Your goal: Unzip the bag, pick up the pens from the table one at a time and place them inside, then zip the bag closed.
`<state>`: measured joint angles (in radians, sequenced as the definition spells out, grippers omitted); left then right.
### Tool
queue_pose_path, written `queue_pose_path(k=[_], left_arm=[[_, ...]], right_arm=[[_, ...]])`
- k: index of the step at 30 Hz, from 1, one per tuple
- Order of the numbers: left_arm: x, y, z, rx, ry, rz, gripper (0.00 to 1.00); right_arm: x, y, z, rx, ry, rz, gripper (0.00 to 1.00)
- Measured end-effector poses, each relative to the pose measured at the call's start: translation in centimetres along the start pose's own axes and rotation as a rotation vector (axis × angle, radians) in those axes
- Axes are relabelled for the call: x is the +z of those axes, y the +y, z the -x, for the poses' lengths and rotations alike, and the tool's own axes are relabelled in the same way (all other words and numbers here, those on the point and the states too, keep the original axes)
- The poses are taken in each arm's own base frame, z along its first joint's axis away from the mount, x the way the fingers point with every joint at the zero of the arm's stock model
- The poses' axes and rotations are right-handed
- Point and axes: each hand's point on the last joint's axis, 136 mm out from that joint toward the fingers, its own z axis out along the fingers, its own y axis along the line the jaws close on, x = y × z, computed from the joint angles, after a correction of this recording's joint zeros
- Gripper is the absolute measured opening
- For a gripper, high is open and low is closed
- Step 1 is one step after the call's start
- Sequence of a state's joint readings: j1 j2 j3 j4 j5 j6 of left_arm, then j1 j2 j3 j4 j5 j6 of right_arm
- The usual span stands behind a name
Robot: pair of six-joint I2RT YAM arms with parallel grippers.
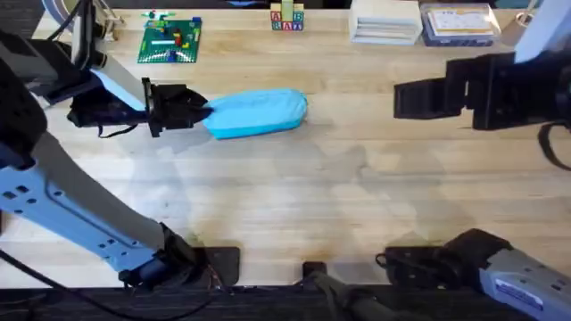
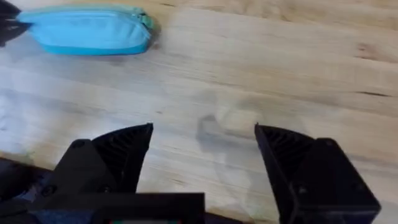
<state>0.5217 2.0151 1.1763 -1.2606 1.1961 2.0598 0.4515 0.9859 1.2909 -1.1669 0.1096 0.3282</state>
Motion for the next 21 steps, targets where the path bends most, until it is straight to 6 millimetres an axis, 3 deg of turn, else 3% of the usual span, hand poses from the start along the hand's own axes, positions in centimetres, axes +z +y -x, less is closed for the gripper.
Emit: queue_pose_path(k=[9, 11, 15, 17, 21], left_arm=[[0.0, 0.0, -0.01, 0.0, 0.0, 0.0, 0.062], [0.0, 0.02, -0.01, 0.002, 0.0, 0.001, 0.268], [-0.08, 0.04, -0.05, 0.001, 0.001, 0.003, 0.903], [-0.08, 0.03, -0.05, 0.0, 0.001, 0.002, 0.985], [-0.08, 0.04, -0.05, 0.001, 0.001, 0.003, 0.992]], right_arm=[[0.46, 1.0, -0.96, -0.014, 0.006, 0.073, 0.998], [0.46, 1.06, -0.98, -0.014, 0.007, 0.076, 0.998], [0.45, 1.06, -0.99, -0.014, 0.007, 0.076, 0.998], [0.45, 1.06, -0.99, -0.014, 0.007, 0.076, 0.998], [0.46, 1.04, -1.05, -0.014, 0.01, 0.076, 0.998]])
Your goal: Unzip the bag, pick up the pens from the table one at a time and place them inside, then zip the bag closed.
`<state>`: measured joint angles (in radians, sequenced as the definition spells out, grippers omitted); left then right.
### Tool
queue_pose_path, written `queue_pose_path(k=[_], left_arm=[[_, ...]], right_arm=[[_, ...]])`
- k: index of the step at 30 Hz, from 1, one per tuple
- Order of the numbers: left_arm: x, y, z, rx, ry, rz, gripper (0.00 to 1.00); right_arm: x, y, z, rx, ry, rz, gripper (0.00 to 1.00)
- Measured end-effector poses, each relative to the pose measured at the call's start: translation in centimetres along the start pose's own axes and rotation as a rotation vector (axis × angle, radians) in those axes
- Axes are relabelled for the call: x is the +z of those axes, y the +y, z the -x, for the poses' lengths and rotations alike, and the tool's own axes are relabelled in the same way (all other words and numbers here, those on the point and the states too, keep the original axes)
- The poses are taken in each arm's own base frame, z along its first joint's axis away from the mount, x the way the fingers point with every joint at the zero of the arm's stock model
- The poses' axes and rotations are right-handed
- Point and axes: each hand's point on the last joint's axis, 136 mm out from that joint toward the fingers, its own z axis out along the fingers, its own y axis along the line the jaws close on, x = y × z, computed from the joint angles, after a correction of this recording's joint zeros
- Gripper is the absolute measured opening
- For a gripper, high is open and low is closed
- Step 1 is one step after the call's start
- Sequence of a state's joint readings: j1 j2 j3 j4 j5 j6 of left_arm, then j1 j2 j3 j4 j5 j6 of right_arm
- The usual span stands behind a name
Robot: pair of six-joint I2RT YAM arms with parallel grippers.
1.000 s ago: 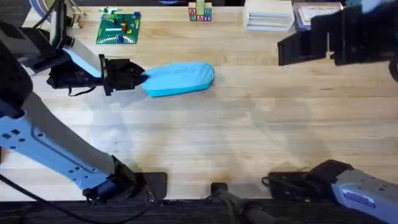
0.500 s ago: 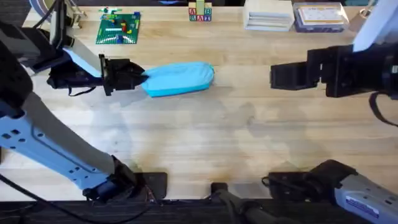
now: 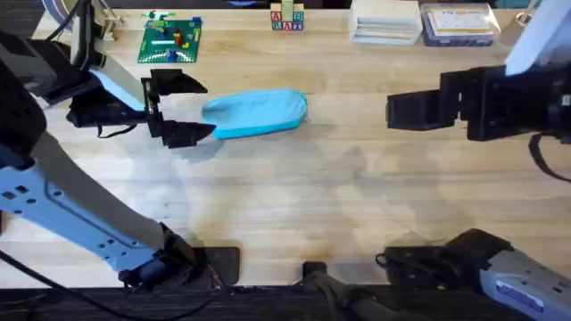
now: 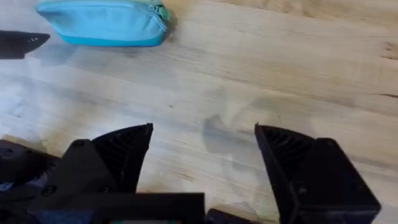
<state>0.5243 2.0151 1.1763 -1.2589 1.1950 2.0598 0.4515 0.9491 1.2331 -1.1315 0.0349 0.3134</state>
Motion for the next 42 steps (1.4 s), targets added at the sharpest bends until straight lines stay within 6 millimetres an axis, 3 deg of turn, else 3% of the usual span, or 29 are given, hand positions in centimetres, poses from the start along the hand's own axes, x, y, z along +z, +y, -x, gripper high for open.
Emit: queue_pose_path(k=[11, 16, 21, 28, 42], left_arm=[[0.0, 0.5, -0.2, 0.037, 0.001, 0.016, 0.995], [-0.5, 1.0, 1.1, 0.005, -0.078, 0.06, 0.995], [-2.7, 1.9, 2.6, -0.073, -0.193, 0.158, 0.995], [-5.7, 2.8, 2.7, -0.129, -0.254, 0.263, 0.995], [-5.9, 3.1, 2.7, -0.108, -0.26, 0.276, 0.995]], right_arm=[[0.0, 0.0, -0.1, 0.0, 0.006, 0.001, 0.998], [0.0, 0.0, -0.2, 0.0, 0.006, 0.001, 0.998], [0.0, 0.0, -0.2, 0.0, 0.006, 0.001, 0.998], [0.0, 0.0, -0.2, 0.0, 0.006, 0.001, 0.998], [0.0, 0.0, -0.2, -0.001, 0.007, 0.001, 0.998]])
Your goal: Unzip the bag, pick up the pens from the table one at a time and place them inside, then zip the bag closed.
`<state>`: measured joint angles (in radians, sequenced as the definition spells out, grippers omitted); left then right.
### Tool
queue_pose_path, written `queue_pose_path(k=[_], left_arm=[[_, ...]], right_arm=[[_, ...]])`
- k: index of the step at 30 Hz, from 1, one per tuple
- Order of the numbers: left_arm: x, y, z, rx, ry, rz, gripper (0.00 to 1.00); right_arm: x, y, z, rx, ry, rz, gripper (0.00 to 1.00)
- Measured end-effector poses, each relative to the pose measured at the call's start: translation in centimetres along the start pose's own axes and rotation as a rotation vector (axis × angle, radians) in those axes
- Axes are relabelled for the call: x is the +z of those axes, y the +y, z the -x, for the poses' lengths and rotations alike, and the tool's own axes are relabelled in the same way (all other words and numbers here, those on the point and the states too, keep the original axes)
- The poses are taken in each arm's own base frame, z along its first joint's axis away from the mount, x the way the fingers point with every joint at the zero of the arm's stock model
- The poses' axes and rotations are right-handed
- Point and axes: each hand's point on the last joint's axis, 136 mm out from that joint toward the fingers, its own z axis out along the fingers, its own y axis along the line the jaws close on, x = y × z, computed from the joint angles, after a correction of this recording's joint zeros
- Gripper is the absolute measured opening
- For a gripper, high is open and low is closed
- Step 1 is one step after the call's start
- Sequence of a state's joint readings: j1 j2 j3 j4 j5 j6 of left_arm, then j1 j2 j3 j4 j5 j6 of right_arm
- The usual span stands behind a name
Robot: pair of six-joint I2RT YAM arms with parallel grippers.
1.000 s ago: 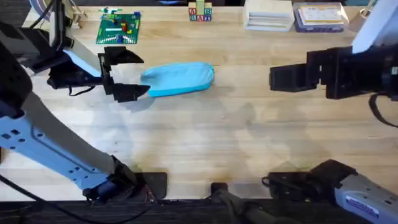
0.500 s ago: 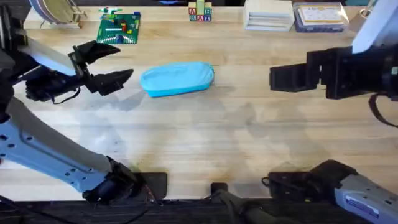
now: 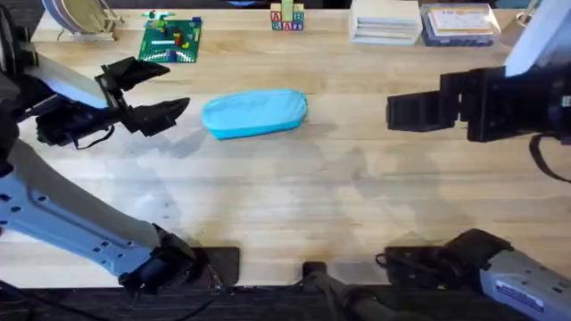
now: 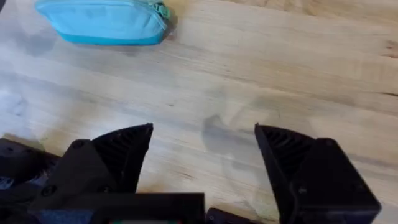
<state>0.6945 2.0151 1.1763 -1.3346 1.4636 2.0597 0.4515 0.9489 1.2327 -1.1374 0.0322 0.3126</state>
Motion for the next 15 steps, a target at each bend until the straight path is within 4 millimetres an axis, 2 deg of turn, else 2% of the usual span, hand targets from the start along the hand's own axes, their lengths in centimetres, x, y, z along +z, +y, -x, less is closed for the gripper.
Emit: queue_pose_path(k=[9, 15], left_arm=[[-0.1, -0.7, -0.1, -0.055, 0.054, -0.037, 0.995], [-0.5, -0.4, 1.8, -0.083, 0.11, -0.074, 0.996]], right_arm=[[0.0, 0.0, 0.0, -0.002, -0.001, 0.0, 0.998], [0.0, 0.0, 0.0, -0.002, -0.001, 0.0, 0.998]])
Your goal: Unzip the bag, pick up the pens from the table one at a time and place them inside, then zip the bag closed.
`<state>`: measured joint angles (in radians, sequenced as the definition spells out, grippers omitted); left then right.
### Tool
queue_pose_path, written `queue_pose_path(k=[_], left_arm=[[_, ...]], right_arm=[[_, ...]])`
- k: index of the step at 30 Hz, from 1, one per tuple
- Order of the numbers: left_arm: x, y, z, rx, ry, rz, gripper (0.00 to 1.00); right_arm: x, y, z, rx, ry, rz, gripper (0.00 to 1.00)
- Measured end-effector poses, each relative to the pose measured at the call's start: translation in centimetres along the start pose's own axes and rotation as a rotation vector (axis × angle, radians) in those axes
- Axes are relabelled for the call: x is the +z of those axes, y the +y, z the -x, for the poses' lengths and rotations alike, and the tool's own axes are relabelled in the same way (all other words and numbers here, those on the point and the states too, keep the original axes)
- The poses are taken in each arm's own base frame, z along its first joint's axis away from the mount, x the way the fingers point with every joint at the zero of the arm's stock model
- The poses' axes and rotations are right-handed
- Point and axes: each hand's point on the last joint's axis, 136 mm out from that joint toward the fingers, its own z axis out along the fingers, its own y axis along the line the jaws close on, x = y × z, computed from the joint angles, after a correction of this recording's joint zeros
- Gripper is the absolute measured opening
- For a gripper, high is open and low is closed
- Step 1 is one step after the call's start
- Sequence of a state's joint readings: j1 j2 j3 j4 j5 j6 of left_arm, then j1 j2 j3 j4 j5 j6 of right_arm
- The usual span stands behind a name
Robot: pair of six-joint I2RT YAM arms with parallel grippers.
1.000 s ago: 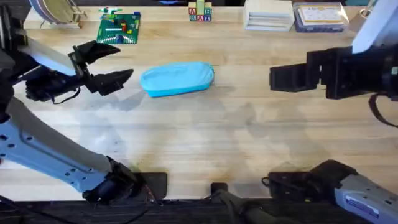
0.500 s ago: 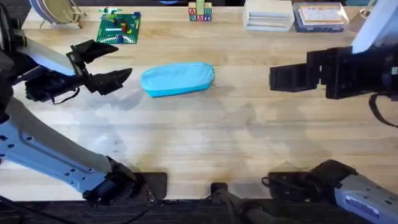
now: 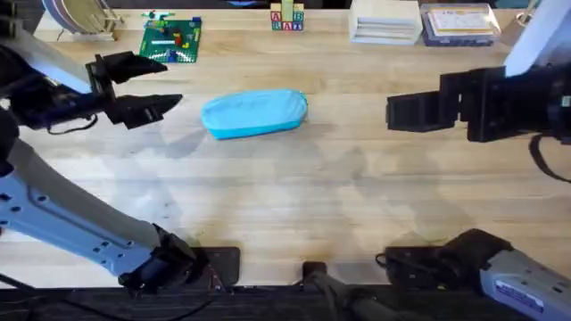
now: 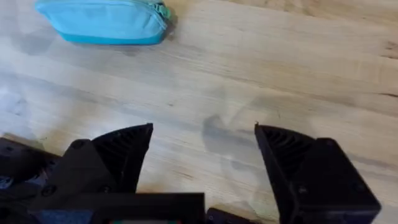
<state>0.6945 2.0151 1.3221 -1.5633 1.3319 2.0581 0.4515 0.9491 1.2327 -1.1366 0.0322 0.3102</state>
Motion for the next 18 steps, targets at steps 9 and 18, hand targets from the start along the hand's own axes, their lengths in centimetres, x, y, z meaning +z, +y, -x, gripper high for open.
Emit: queue_pose_path(k=[9, 18], left_arm=[[-0.1, 0.1, 1.5, -0.068, 0.095, -0.048, 0.998], [2.7, 0.0, 0.5, -0.102, 0.289, -0.124, 0.999]], right_arm=[[0.0, 0.1, 0.3, 0.0, -0.014, 0.005, 0.998], [0.0, 0.3, 0.9, 0.0, -0.036, 0.012, 0.998]])
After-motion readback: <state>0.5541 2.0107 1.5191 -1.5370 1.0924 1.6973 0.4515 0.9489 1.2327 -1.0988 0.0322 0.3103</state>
